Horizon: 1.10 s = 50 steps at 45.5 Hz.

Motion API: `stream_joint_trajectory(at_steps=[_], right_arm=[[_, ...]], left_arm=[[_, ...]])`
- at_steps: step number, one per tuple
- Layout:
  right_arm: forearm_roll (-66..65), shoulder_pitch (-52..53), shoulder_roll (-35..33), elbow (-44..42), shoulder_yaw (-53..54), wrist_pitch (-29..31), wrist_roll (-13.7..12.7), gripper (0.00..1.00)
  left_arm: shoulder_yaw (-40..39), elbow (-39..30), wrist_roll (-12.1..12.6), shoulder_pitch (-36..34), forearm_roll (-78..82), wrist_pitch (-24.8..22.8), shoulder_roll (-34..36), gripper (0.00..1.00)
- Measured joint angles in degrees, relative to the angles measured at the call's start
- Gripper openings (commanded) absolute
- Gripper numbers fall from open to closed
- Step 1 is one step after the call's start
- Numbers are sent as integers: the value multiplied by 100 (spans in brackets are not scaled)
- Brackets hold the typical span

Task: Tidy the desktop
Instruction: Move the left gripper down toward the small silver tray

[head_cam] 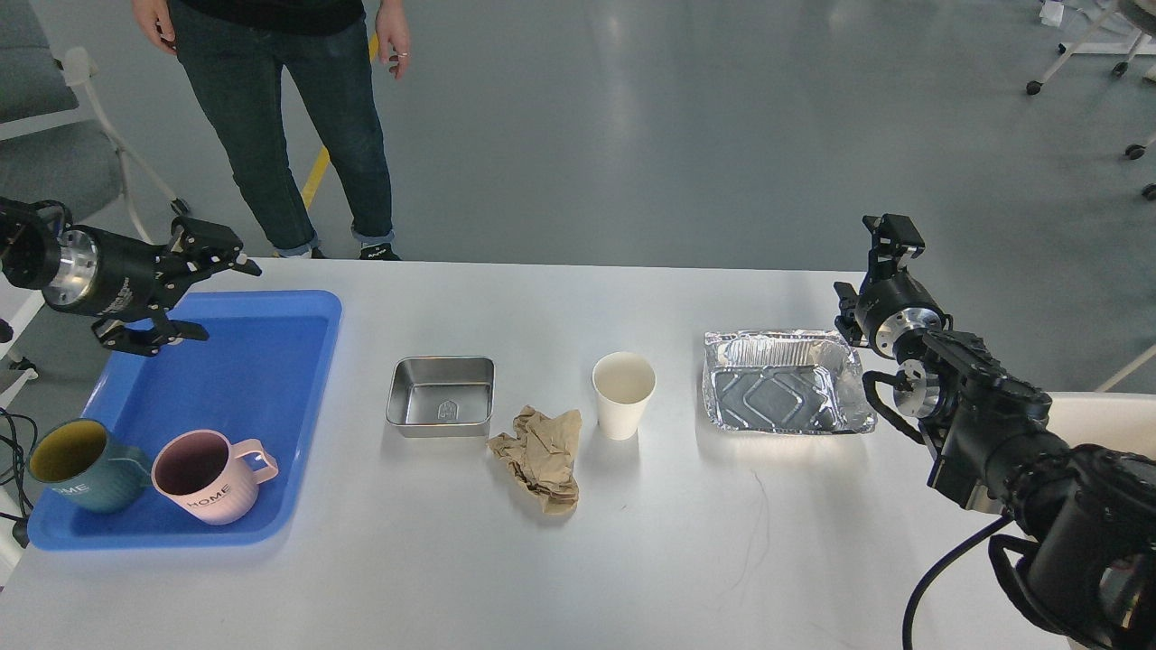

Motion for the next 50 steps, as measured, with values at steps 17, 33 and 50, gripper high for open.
stream_joint_trajectory(at_steps=[17,33,50], right_arm=[[0,15,-73,0,0,17,0,100],[0,52,-69,0,0,10,0,100],[0,8,-76,0,1,9,0,100]], left_arm=[[245,15,681,-374,960,-369,671,98],[262,21,749,-307,978,-358,-70,98],[265,56,932,-76,1135,-13,-1123,98]])
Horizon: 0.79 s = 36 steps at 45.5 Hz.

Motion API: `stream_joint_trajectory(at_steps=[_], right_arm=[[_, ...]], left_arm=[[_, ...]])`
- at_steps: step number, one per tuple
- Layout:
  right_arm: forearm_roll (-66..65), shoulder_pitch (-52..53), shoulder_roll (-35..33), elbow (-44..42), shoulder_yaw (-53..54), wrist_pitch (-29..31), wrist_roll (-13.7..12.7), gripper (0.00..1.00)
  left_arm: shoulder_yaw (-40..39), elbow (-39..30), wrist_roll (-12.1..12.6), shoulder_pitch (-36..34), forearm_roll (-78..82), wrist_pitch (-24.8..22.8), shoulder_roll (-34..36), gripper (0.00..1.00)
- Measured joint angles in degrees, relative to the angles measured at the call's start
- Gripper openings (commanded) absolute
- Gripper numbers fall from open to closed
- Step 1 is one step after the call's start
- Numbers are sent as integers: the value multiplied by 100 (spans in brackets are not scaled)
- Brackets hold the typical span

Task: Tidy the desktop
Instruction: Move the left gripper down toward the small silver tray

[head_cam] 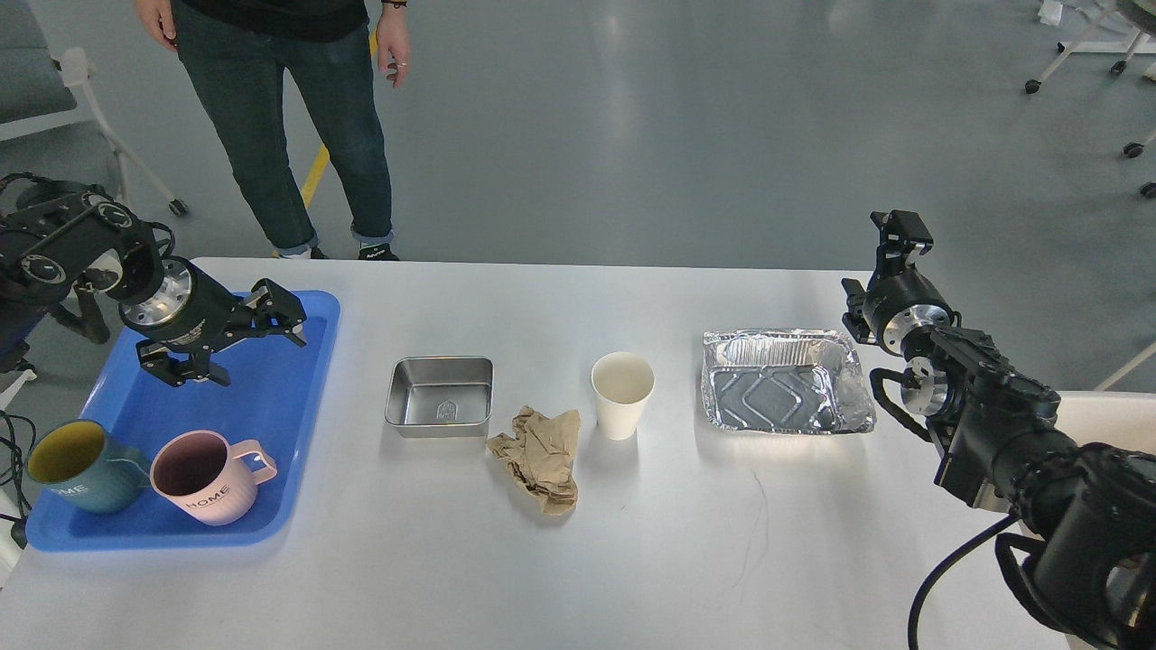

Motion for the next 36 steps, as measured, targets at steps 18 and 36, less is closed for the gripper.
stream_joint_trajectory(at_steps=[18,36], right_arm=[[0,-23,-61,0,0,-5,0,100],[1,33,-76,0,1,-6,0,100]], left_arm=[[-9,34,-96,185,165,723,-559,98],[-19,250,-183,589,171,1150,-1055,98]])
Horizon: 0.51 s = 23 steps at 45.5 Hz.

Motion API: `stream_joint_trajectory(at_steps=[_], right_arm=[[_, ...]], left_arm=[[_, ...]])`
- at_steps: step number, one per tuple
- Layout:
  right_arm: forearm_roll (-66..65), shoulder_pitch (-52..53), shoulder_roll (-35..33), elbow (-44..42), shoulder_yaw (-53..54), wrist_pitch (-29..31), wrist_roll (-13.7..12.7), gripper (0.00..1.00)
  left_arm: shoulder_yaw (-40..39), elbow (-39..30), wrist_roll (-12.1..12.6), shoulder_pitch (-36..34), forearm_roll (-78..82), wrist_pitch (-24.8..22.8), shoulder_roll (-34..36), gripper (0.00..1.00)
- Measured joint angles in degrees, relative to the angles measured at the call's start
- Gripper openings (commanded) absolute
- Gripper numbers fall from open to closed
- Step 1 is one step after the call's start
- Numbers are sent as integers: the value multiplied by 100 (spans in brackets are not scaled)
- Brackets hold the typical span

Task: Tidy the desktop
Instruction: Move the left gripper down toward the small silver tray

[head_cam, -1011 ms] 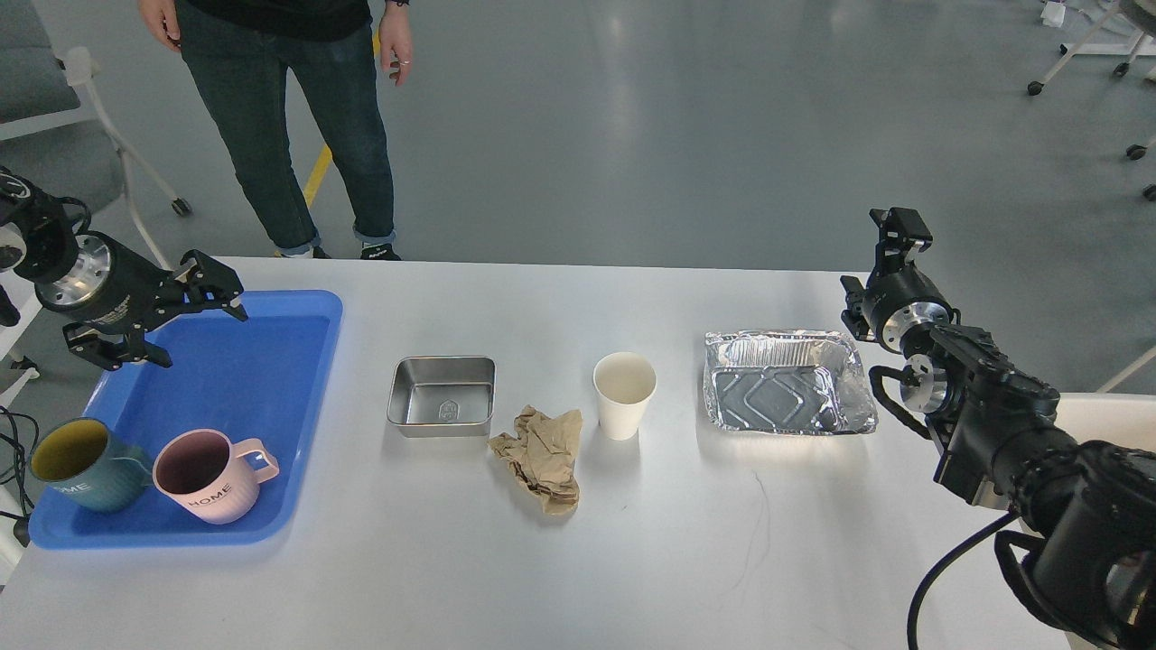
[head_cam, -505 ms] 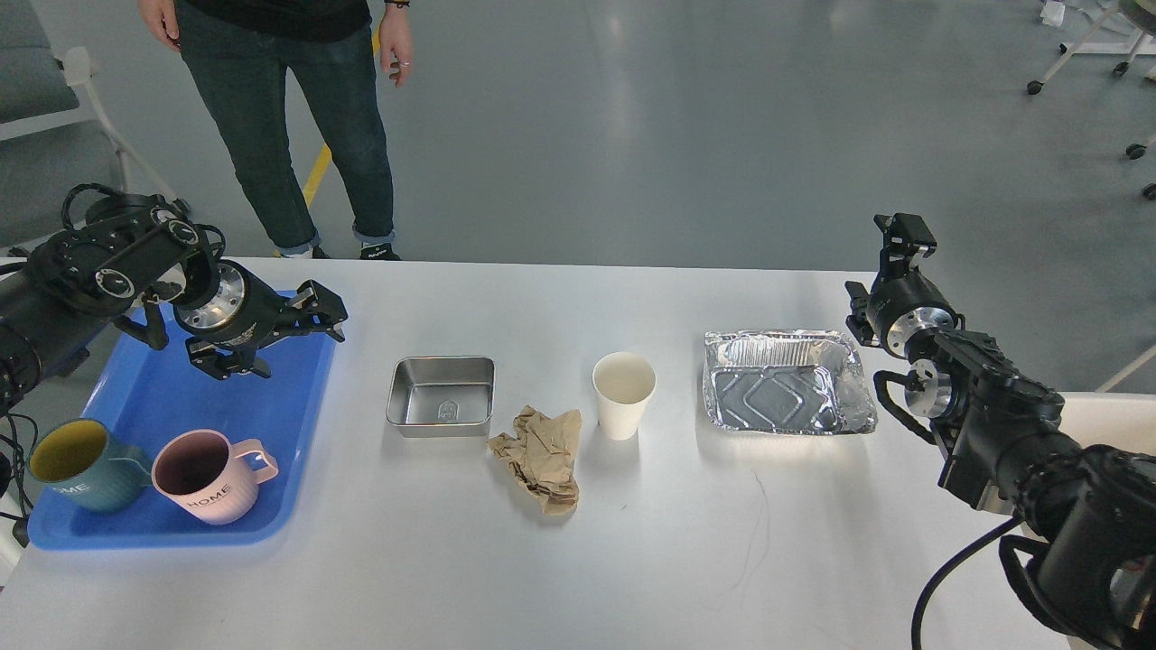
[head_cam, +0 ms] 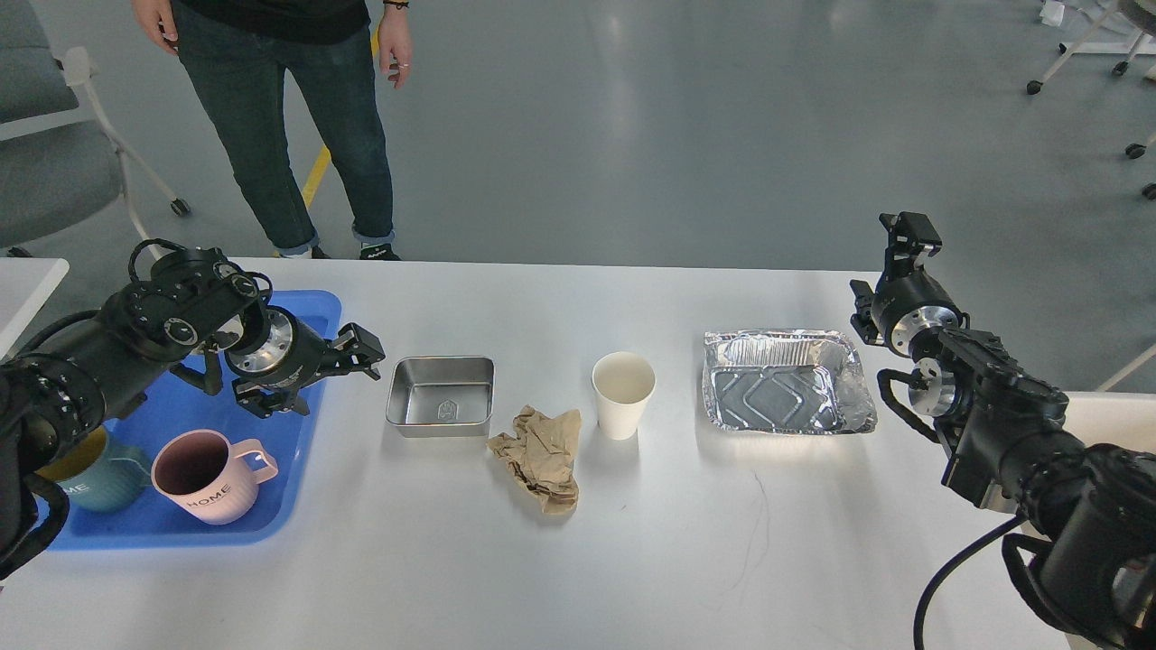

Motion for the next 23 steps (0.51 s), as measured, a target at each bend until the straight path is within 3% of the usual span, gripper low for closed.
stream_joint_trajectory(at_steps=[7,23], right_arm=[[8,54,0,18,7,1,8,100],[100,92,6,59,70,139,21,100]], left_arm=[[8,31,-11,50,-6,261,-41,98],[-1,32,-12,143,-15,289,-47,98]])
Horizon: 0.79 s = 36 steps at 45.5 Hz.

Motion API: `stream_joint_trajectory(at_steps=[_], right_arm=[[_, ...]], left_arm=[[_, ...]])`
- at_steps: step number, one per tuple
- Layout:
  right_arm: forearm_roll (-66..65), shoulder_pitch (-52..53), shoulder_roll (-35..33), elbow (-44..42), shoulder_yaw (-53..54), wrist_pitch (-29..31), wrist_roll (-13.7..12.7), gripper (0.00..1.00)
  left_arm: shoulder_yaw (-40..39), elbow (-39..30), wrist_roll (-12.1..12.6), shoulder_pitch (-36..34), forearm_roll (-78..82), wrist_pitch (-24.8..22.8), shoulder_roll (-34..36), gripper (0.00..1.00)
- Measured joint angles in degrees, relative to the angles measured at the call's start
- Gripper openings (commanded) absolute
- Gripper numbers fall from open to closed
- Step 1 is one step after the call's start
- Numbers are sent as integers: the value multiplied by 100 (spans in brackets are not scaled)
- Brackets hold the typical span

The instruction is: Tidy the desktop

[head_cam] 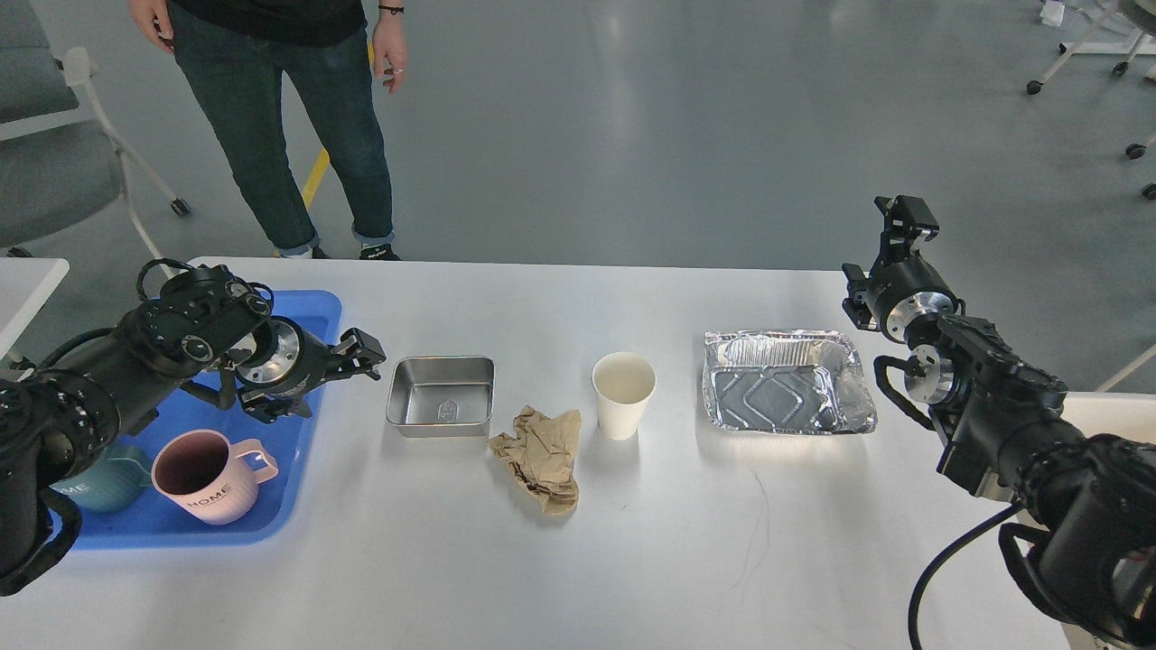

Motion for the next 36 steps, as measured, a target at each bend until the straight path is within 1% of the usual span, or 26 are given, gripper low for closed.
stream_joint_trajectory(at_steps=[12,24,36], right_arm=[[31,1,4,-1,463,359,6,100],[32,36,0,0,509,386,6,100],[23,46,-6,-15,486,362,6,100]], left_arm=[[-1,0,0,14,0,0,8,98],[-7,0,0,14,2,33,-76,98],[10,262,-9,40,25,445,-504,98]])
